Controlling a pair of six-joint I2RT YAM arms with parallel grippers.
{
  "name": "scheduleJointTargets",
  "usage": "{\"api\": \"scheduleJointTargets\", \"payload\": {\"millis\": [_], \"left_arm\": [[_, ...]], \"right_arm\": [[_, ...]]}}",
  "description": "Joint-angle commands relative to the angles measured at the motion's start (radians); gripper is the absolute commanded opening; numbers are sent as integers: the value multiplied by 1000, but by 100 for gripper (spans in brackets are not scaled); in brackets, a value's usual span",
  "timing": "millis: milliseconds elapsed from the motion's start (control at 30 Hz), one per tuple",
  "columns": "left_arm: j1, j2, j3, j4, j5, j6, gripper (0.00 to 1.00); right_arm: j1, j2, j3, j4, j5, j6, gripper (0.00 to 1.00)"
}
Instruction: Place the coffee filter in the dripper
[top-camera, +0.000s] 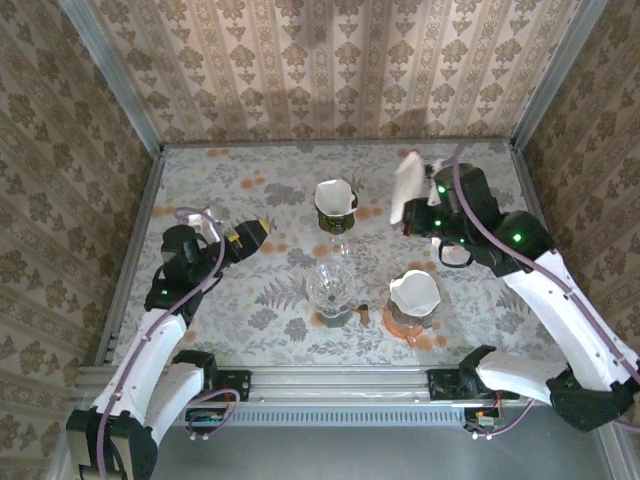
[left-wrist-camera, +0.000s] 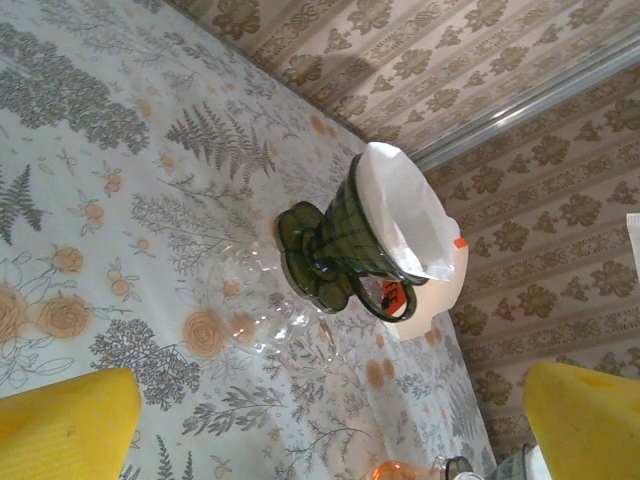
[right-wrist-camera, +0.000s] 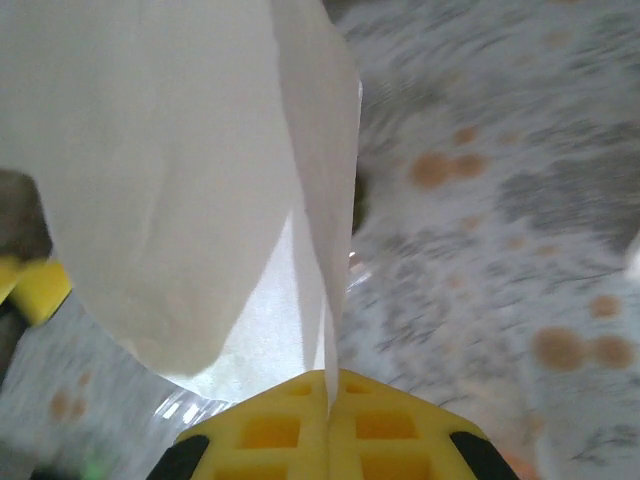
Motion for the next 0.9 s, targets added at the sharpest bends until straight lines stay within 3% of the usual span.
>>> {"api": "scheduleJointTargets", "payload": {"millis": [0,100,300,867], "left_arm": [[10,-6,43,-24,58,51,100],[10,3,60,-33,101,65,99],[-3,10,59,-19,165,59,94],[-154,16,112,-114,200,141,91]], "right_arm": [[120,107,112,-266,-147,-25,0],[195,182,189,-359,-179,-12,0],[244,282,247,-454,-228,25,0],[263,453,339,-589,-286,79,0]]}}
